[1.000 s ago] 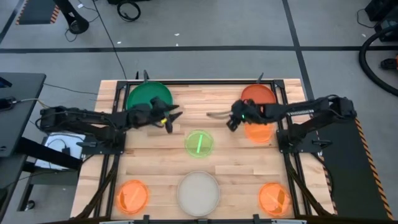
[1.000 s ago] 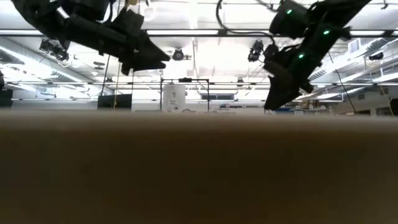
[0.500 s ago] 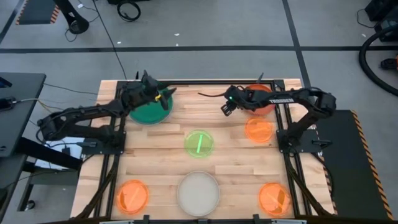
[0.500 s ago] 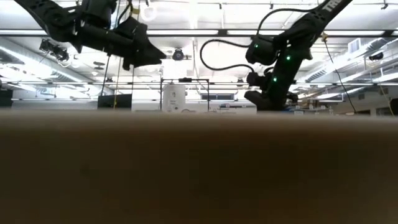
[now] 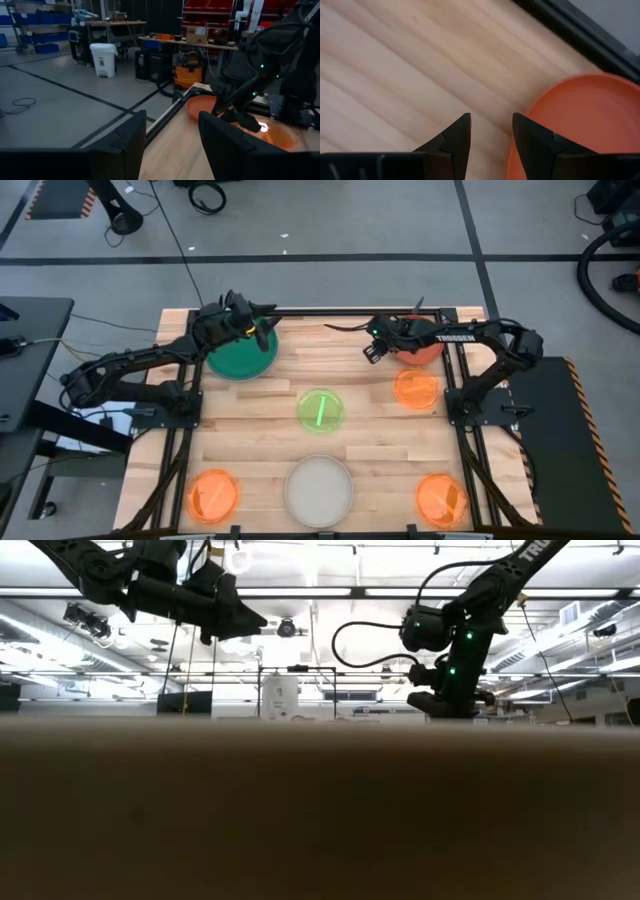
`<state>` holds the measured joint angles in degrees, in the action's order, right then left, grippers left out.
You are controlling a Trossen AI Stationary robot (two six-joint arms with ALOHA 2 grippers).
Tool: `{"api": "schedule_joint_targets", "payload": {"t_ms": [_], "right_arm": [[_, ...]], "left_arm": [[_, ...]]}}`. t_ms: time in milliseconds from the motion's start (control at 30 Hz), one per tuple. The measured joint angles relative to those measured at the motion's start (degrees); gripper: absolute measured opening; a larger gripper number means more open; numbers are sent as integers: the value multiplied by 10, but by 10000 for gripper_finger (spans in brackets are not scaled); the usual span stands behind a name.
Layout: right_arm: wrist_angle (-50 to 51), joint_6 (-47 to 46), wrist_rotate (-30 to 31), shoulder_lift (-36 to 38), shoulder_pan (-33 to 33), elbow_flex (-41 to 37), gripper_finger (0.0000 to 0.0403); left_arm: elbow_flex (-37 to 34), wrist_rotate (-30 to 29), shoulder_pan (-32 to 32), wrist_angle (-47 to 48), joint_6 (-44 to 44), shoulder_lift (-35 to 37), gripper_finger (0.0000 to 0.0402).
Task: Stack plastic plates
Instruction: Stack the orange plate on top of the green plate
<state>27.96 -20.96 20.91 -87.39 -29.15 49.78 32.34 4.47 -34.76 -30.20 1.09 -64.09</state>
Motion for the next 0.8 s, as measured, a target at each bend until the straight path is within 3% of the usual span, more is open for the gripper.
{"api": "schedule_joint_targets", "payload": {"t_ms": [200,467,800], "right_arm": [[64,-45,22,-1,7,0,155],[73,-45,54,-4,1,0,155],[75,-44,83,-4,-7,0,155]], "left_arm": [[0,0,57,11,-7,0,188],[0,0,153,-3,-67,0,188],[0,0,195,-26,-77,0,188]]}}
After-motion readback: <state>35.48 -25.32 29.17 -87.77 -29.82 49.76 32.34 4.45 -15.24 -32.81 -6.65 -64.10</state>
